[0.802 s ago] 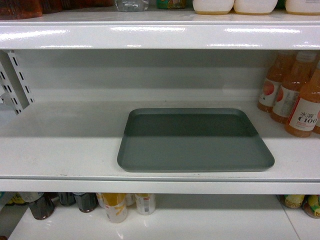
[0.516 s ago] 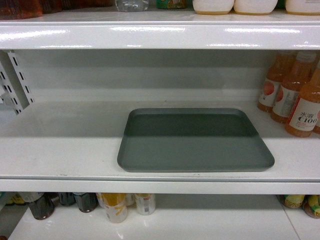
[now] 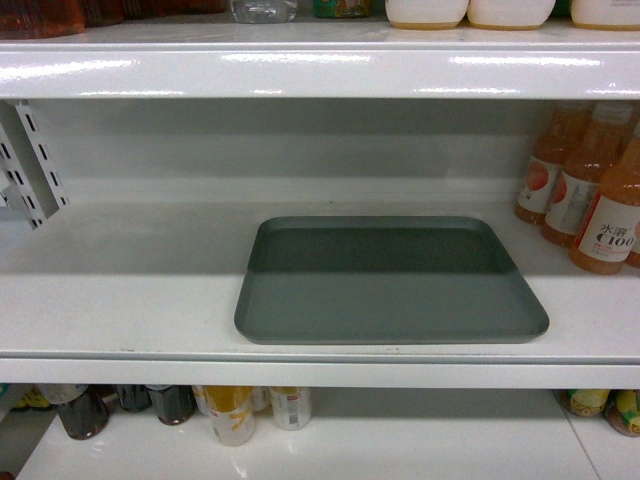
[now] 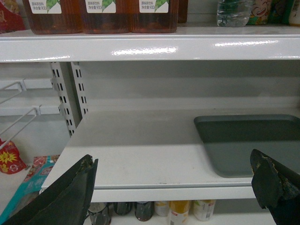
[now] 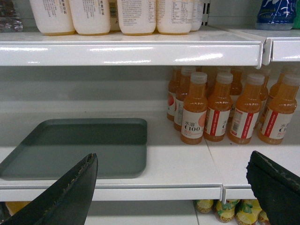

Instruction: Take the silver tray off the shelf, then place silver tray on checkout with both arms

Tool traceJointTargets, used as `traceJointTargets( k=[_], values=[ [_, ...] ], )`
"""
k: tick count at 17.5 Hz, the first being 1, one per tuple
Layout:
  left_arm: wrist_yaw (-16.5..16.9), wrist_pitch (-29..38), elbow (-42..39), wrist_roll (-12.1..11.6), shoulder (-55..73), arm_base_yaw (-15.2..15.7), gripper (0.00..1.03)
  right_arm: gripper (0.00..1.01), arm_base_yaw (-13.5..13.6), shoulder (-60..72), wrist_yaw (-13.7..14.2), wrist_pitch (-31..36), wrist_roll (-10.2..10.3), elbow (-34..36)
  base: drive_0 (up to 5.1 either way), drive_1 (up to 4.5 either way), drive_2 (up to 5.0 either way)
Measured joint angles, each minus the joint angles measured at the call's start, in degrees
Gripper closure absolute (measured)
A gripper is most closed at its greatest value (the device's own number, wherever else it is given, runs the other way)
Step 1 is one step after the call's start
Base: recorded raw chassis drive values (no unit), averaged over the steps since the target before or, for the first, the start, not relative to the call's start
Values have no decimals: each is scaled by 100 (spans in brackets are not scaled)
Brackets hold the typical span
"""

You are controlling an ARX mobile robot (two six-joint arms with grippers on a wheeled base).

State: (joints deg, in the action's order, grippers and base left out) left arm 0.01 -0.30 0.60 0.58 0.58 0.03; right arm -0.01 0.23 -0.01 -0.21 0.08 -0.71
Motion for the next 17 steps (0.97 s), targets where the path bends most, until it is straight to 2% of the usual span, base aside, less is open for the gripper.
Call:
traceJointTargets(
  k=[14, 15, 16, 17],
  values=[
    [0, 2, 0, 0, 0, 0, 5, 3, 0, 0, 0, 0, 0, 0, 0, 0, 0],
    [-111, -238, 50, 31, 50, -48, 5, 3, -92, 96, -262, -413, 31, -105, 0, 0, 0],
    [-1078, -1491, 686, 455, 1165, -577, 5, 3, -214, 1123, -931, -894, 111, -459, 0, 0, 0],
    [-1217, -1255, 890, 693, 2039, -824, 5, 3, -129, 1751, -1139, -538, 157, -529, 0, 0, 0]
  ],
)
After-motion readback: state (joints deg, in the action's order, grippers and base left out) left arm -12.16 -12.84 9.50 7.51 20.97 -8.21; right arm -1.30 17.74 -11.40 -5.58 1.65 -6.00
